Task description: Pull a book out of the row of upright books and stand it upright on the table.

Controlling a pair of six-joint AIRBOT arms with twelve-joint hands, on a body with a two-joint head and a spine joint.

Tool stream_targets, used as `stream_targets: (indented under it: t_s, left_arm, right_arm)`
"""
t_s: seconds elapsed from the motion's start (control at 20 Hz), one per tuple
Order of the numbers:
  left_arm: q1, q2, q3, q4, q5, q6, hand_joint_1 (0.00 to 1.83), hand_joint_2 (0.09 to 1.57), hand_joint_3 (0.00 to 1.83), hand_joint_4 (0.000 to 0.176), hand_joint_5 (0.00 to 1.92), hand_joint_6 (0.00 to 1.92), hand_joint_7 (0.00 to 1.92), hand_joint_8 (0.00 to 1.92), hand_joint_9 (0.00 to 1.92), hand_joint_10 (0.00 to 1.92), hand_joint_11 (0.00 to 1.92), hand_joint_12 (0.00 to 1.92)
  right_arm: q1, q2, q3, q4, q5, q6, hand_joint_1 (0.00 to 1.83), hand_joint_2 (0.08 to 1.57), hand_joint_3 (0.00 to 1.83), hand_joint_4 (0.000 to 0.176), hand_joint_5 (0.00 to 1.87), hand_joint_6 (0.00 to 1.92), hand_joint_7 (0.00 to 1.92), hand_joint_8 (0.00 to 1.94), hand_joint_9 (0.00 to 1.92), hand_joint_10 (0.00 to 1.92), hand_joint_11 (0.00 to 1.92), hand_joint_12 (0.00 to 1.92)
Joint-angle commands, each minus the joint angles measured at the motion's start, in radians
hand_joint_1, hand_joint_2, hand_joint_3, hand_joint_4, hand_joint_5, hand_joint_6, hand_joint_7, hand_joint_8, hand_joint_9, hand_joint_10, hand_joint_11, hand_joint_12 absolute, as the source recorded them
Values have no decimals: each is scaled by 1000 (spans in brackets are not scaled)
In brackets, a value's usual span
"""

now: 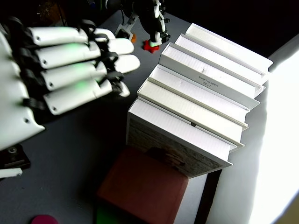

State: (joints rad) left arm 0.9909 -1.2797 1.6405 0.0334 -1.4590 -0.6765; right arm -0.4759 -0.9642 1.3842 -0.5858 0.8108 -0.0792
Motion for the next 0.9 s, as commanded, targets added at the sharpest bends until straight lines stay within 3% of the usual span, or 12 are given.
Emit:
stream_targets:
  t_s: [0.0, 0.05, 0.1, 0.2, 0.4, 0.6, 0.65, 0.7, 0.75, 0.85]
  left_arm:
    - [-10, 6, -7, -39, -118, -10, 943, 925, 3, 49, 396, 13, 319, 17, 427, 24, 0, 1469]
    - [-10, 8, -9, -39, -120, -10, 956, 919, 0, 44, 412, 13, 337, 15, 427, 22, 0, 1444]
    - [-10, 8, -8, -39, -120, -10, 971, 916, 0, 37, 430, 14, 363, 18, 448, 30, 0, 1477]
    - [-16, 7, -8, -35, -122, -10, 1011, 922, 1, 30, 443, 14, 353, 8, 455, 31, 0, 1502]
    - [-19, 8, -8, -31, -122, -10, 998, 917, 0, 39, 467, 16, 332, 3, 473, 35, 0, 1528]
    - [-31, 7, -8, -17, -118, -10, 1008, 908, 0, 27, 492, 17, 368, 11, 502, 41, 16, 1501]
    - [-33, 7, -8, -16, -117, -10, 1000, 903, 0, 25, 494, 11, 395, 13, 516, 43, 2, 1531]
    - [-34, 6, -8, -14, -117, -10, 1005, 901, 0, 18, 500, 11, 406, 14, 528, 46, 7, 1545]
    - [-35, 6, -8, -12, -116, -10, 1004, 895, 0, 34, 508, 14, 408, 13, 528, 45, 1, 1546]
    - [-37, 4, -7, -8, -116, -10, 998, 914, 4, 23, 489, 4, 407, 10, 512, 37, 0, 1541]
  right_arm:
    - [17, -6, 9, 58, 73, 7, 728, 1136, 1, 92, 522, 2, 55, 4, 15, 0, 0, 262]
    - [19, -10, 16, 58, 65, 7, 709, 1138, 1, 84, 597, 17, 56, 1, 2, 0, 0, 64]
    - [25, -13, 23, 53, 53, 6, 692, 1146, 4, 85, 648, 30, 67, 4, 0, 0, 0, 12]
    - [61, -17, 27, 8, 13, 6, 671, 1134, 0, 11, 742, 57, 59, 2, 0, 0, 0, 0]
    - [124, -29, 28, -62, -30, 3, 582, 1163, 10, 0, 745, 39, 29, 4, 0, 0, 0, 0]
    - [168, -40, 42, -83, -58, -7, 656, 1152, 0, 9, 757, 29, 1, 0, 0, 0, 0, 0]
    - [179, -43, 45, -83, -61, -12, 652, 1172, 8, 17, 762, 29, 2, 1, 0, 0, 0, 0]
    - [199, -49, 48, -89, -75, -28, 609, 1173, 8, 53, 760, 25, 0, 0, 0, 0, 0, 0]
    - [207, -52, 51, -97, -84, -33, 620, 1163, 2, 57, 765, 25, 3, 1, 0, 0, 0, 0]
    - [217, -65, 62, -107, -98, -37, 689, 1166, 3, 67, 769, 24, 23, 7, 0, 0, 0, 0]
